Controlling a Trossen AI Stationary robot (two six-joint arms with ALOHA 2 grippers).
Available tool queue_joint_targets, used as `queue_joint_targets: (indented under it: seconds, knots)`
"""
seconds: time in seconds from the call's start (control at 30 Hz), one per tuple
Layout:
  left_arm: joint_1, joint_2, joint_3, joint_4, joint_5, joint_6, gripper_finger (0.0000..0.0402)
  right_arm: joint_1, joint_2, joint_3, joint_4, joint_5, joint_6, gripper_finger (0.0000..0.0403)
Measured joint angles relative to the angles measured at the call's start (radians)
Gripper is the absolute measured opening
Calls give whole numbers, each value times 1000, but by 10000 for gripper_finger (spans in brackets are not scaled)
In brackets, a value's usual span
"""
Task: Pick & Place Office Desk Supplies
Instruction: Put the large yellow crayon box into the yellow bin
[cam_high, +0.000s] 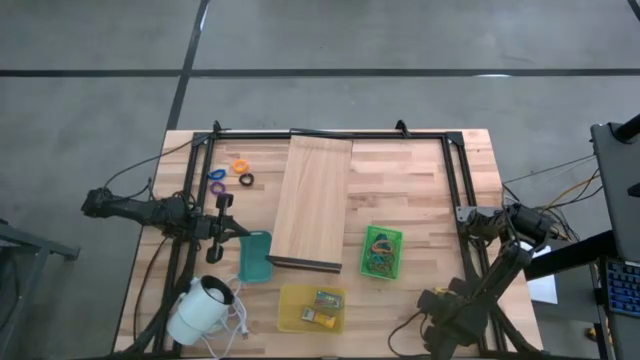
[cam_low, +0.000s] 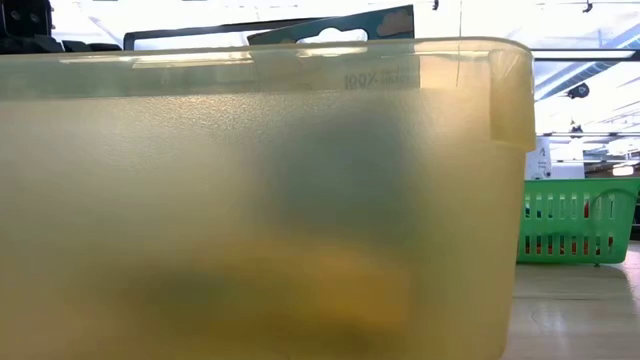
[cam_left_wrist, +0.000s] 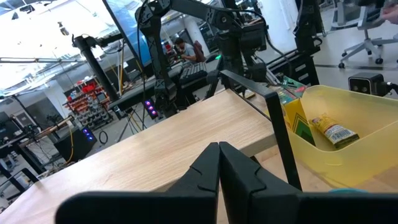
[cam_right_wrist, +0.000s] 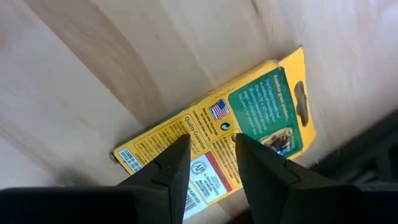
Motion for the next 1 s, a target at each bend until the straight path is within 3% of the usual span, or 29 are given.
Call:
queue_joint_targets:
  seconds: [0.17,0.37,1.0]
  knots:
    - [0,0,0,0,0,0,12,-13,0,14,72,111,-2,127]
    - [-1,0,0,0,0,0,12,-55,0,13,199,173,-4,122]
    - [-1,0,0,0,0,0,12,-277,0,12,439,196,-125,101]
